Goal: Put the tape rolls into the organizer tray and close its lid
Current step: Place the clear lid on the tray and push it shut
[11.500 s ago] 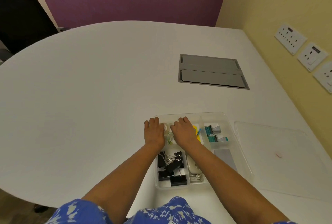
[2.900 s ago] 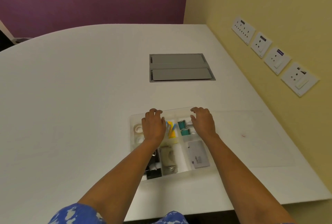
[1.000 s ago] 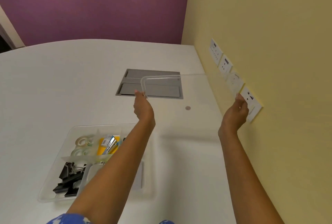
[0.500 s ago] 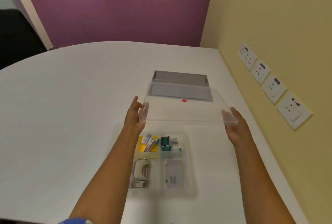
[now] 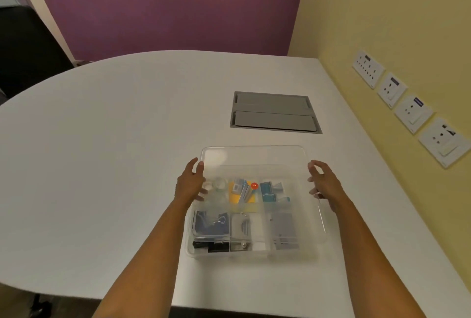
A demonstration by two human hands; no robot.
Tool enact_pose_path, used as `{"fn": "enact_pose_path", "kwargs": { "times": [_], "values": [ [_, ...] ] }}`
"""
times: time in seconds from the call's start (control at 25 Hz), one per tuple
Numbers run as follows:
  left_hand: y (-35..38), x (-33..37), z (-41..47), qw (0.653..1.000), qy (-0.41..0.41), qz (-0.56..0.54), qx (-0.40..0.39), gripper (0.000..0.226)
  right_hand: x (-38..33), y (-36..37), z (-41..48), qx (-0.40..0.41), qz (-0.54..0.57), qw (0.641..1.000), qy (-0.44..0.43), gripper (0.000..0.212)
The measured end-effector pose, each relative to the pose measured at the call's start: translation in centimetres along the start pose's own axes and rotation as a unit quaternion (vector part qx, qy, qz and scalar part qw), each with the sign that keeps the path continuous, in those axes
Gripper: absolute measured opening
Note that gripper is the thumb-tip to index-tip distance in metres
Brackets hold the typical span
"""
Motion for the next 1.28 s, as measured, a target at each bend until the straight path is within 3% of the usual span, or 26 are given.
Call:
{"fn": "enact_pose_path", "kwargs": {
  "times": [0.16,0.36,0.6,0.92,1.28],
  "values": [
    [-0.3,-2.1,-0.6,0.98,0.014,0.178,0.089,0.04,2.5,2.2,0.2,0.033,-0.183,0.982,-0.027,0.04],
    [0.3,-3.2,-0.9,0.971,-0.023,0.197,0.135,0.037,3.4,4.1,0.2,0.04,-0.27,0.961,-0.048,0.04],
    [0.7,-3.1,0.3,0.93,-0.059,0.32,0.17,0.041,2.0,3.7,2.3,0.077,-0.203,0.975,-0.044,0.034],
    [1.8,-2.2,3.9,0.957,-0.063,0.226,0.169,0.039,1.3,5.1,5.4,0.042,-0.075,0.996,0.026,0.036],
    [1.9,-3.9,7.2,0.966,-0.117,0.11,0.201,0.036,1.6,6.2,8.2,0.034,0.036,0.992,0.115,0.043]
  ]
}}
Point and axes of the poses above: each hand's wrist, its own z-axis towards the middle knuckle, its own y-axis out of the palm, x = y × z, the point moved 7 cm from there along z, towards the middle knuckle, and after that the axes turned 4 degrees about y, right-handed, at the moved point
